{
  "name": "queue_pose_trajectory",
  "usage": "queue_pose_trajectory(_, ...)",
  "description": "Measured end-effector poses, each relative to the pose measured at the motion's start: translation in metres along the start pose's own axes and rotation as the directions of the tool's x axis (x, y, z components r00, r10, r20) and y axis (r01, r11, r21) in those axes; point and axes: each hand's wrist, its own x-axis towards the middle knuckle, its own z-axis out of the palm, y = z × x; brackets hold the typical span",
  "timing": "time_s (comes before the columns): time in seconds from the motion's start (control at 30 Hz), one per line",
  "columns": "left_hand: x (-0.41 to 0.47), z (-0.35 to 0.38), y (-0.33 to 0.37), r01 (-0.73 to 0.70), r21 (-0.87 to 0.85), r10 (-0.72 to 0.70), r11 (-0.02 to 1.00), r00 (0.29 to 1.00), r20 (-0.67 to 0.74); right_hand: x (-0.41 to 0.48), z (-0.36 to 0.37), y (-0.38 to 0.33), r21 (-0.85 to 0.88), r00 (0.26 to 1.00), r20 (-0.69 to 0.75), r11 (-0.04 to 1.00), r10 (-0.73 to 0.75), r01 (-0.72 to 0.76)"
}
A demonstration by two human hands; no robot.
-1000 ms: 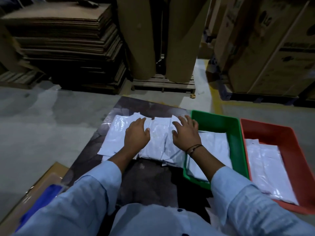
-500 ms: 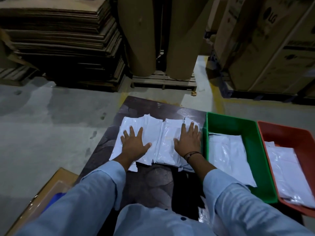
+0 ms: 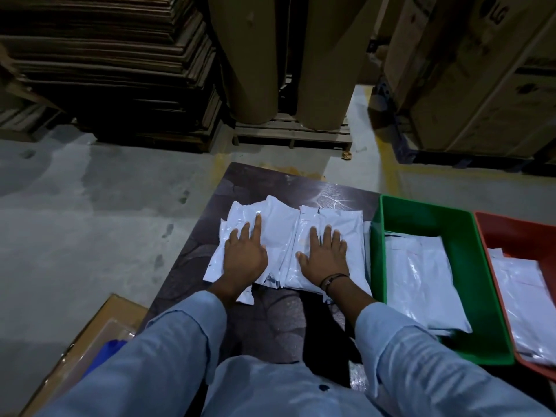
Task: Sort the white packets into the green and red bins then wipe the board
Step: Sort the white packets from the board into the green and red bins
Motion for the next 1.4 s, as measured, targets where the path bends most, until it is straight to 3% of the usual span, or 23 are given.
queue_pose_trajectory(0.13,0.003,-0.003,0.000,-0.086,-0.015,0.084,0.996,0.992,-0.094,0.001,-0.002,-0.007,-0.010,0.996,-0.080,0.999,-0.045,0.044)
queue_pose_trajectory(0.23,0.007,-0.006,0.001,-0.058,-0.024,0.055,0.998,0.992,-0.116,0.005,-0.011,-0.006,-0.005,0.983,-0.181,0.999,0.040,-0.042)
queue_pose_trajectory(0.33,0.009,-0.013,0.008,0.018,-0.063,-0.022,0.998,0.997,-0.067,0.007,-0.016,-0.001,-0.004,0.978,-0.092,0.982,0.186,-0.187)
queue_pose_trajectory(0.43,0.009,-0.011,0.014,-0.017,-0.073,0.015,0.997,1.000,-0.023,0.007,-0.012,0.009,0.014,0.968,0.015,0.968,0.252,-0.252)
queue_pose_trajectory(0.6,0.005,-0.005,0.019,-0.074,-0.027,0.076,0.997,0.995,0.071,0.004,-0.011,0.018,0.034,0.979,0.037,0.978,0.203,-0.204)
queue_pose_trajectory(0.8,0.007,-0.010,0.025,-0.075,0.076,0.067,0.994,0.992,0.109,0.000,-0.009,0.024,0.027,0.984,0.003,0.984,0.176,-0.176)
queue_pose_trajectory(1.0,0.012,-0.013,0.032,-0.025,0.053,0.018,0.998,0.991,0.129,-0.002,-0.008,0.025,-0.036,0.989,-0.042,0.989,0.145,-0.146)
queue_pose_trajectory(1.2,0.011,-0.015,0.030,-0.001,-0.001,0.001,1.000,1.000,0.016,-0.006,-0.014,0.029,-0.013,0.994,-0.061,0.995,0.095,-0.096)
queue_pose_trajectory(1.4,0.009,-0.017,0.026,-0.024,0.072,0.028,0.997,0.998,-0.063,-0.011,-0.028,0.027,-0.010,0.989,-0.132,0.997,0.071,-0.073)
